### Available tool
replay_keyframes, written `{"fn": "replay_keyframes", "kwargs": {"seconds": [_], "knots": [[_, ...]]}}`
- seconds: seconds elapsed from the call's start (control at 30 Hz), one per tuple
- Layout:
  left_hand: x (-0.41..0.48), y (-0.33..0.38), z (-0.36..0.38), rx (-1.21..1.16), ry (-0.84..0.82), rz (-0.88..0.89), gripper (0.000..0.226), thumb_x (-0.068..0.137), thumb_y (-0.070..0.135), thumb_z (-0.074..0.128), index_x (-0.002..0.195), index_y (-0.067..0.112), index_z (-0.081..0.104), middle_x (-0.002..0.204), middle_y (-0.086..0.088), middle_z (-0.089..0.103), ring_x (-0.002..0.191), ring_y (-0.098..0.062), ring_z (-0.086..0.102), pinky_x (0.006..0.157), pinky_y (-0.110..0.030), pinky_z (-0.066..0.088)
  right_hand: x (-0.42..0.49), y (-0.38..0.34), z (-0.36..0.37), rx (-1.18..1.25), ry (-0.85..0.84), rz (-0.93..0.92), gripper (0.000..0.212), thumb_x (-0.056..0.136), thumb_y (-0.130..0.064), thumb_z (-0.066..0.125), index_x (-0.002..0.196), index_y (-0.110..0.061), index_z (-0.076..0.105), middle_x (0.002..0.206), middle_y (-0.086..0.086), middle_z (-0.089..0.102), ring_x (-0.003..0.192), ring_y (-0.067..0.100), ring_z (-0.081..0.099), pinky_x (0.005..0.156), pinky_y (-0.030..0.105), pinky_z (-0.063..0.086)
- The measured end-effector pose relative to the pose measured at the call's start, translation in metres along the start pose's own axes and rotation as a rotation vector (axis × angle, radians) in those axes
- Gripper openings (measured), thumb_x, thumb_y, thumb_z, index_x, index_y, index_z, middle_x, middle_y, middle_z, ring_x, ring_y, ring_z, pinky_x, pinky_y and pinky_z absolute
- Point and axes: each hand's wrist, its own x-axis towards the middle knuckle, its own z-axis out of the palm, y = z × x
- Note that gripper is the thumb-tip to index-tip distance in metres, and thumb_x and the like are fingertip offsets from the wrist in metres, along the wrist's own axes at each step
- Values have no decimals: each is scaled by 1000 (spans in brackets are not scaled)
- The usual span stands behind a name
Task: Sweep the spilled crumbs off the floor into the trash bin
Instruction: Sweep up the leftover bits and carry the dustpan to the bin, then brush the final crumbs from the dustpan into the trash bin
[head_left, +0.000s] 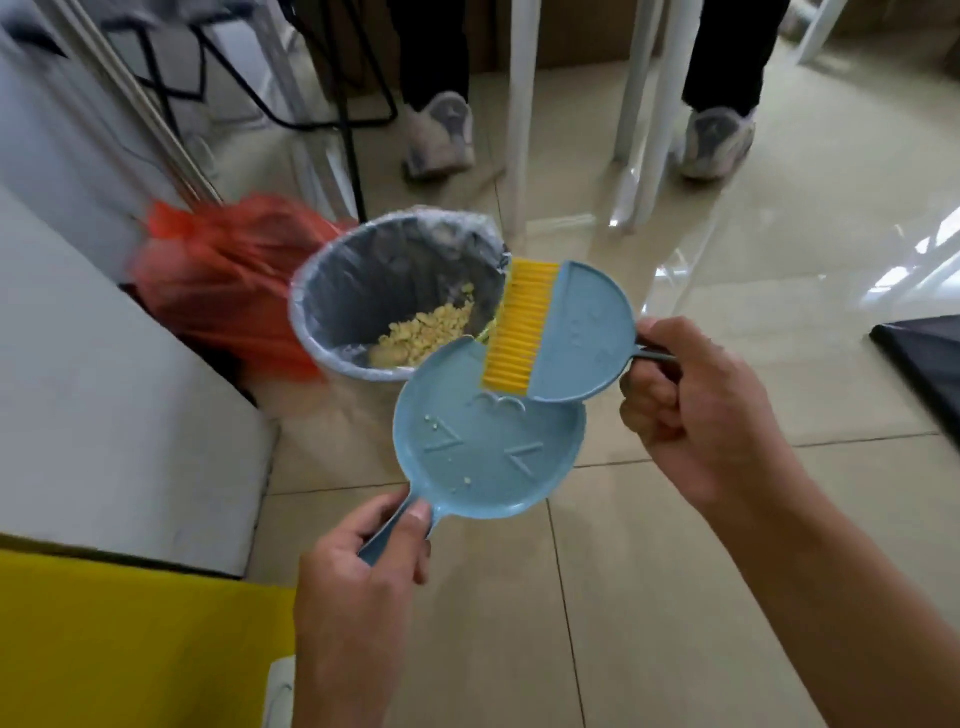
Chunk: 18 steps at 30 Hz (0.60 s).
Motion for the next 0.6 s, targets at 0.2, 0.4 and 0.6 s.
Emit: {"fn": "replay_keyframes", "kwargs": {"seconds": [0.2, 0.4, 0.6], "knots": [[49, 54, 2, 99, 226, 270, 16, 97, 20, 65, 104, 24, 79, 66, 9, 71, 50, -1, 60, 54, -20, 49, 46, -9, 73, -13, -125, 9, 18, 100, -18, 54, 84, -10, 58, 55, 1, 44, 42, 7, 33, 38, 18, 27], [105, 75, 8, 614, 412, 627, 48, 95, 7, 58, 142, 12, 61, 110, -13, 78, 91, -29, 74, 79, -40, 63, 79, 8, 96, -44, -27, 122, 13, 102, -18, 53, 100, -6, 55, 60, 4, 51, 44, 7, 39, 33, 14, 29], [123, 67, 20, 809, 476, 776, 62, 87, -4, 68, 146, 10, 55, 109, -8, 69, 94, -24, 59, 76, -35, 64, 76, 15, 87, -158, -2, 146, 19, 103, -19, 52, 90, -6, 57, 60, 6, 55, 49, 12, 42, 33, 16, 29]]}}
